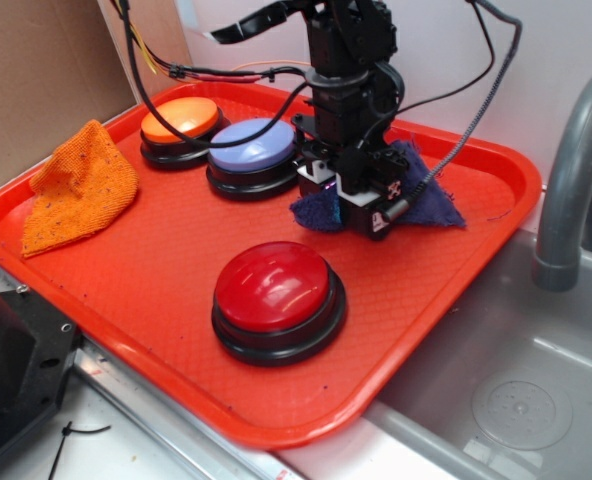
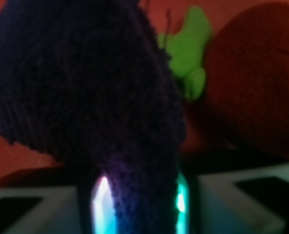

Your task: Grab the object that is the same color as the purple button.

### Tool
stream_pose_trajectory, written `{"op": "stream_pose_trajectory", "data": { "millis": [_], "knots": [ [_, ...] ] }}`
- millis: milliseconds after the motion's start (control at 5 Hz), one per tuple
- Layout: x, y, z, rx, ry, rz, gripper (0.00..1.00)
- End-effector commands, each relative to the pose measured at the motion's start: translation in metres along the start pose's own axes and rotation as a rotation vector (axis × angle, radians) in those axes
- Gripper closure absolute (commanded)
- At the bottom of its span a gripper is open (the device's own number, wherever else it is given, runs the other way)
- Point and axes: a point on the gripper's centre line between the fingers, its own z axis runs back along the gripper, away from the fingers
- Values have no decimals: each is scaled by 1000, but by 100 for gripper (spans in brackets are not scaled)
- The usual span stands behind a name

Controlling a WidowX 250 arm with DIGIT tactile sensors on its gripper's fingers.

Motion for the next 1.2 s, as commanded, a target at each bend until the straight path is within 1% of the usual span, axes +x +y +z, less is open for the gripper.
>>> {"op": "stream_pose_trajectory", "data": {
  "millis": [0,200,400,600,800,1000],
  "knots": [
    [-13,31,81,19,-72,88,100],
    [-36,50,118,29,-114,136,100],
    [-67,66,144,28,-193,234,100],
    [-99,72,157,17,-269,293,100],
    [-112,72,156,9,-290,339,100],
    [-111,73,151,4,-298,348,100]
  ]
}}
